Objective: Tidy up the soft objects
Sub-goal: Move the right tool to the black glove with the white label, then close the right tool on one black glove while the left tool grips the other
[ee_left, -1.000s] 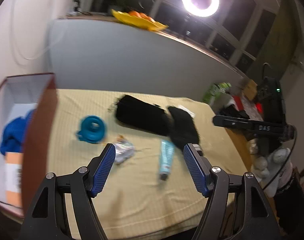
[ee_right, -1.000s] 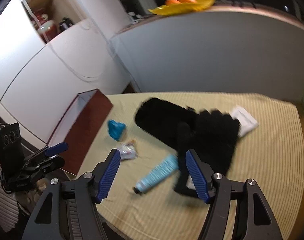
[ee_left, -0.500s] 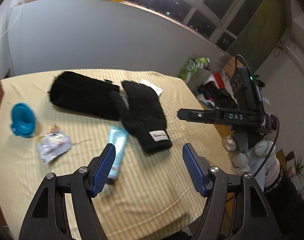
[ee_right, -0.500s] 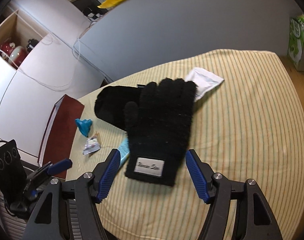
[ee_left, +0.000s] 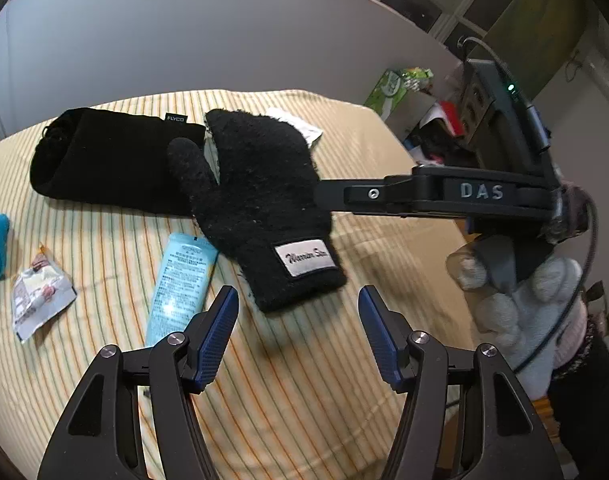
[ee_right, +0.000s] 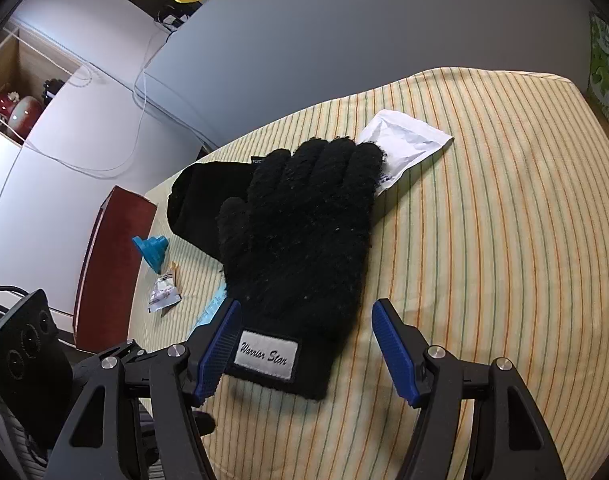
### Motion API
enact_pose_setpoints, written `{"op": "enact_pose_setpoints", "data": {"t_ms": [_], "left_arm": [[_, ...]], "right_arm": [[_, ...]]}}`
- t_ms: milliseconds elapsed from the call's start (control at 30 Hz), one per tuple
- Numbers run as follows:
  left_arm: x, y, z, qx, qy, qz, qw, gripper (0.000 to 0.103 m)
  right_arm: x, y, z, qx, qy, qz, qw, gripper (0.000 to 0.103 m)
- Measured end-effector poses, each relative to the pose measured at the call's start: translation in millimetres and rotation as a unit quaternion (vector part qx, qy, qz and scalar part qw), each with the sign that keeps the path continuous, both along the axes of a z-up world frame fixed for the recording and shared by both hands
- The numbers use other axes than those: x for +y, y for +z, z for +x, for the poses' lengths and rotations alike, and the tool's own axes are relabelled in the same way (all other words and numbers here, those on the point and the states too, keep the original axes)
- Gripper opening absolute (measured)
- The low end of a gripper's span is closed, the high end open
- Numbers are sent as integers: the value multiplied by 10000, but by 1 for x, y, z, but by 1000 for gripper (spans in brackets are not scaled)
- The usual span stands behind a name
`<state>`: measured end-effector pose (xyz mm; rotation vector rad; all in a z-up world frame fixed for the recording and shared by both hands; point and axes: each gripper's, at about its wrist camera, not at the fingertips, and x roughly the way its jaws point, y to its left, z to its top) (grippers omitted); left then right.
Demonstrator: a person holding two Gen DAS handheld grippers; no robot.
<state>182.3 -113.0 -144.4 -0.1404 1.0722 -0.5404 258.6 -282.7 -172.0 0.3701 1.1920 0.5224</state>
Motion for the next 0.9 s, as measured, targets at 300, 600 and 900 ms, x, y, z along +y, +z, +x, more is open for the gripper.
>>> {"op": "enact_pose_setpoints", "data": {"t_ms": [300,600,900], "left_arm": [[-7,-13,14,142,78,17,9999,61],[-16,-27,30,211,193,-5,9996,53],[-13,-29,34,105,357,-70,9993,28]], "right_arm": [[9,-15,10,115,147,61,9998,64],[26,-25,9,181,281,122,9994,55],[27,-27,9,233,248,123,9993,19]]}}
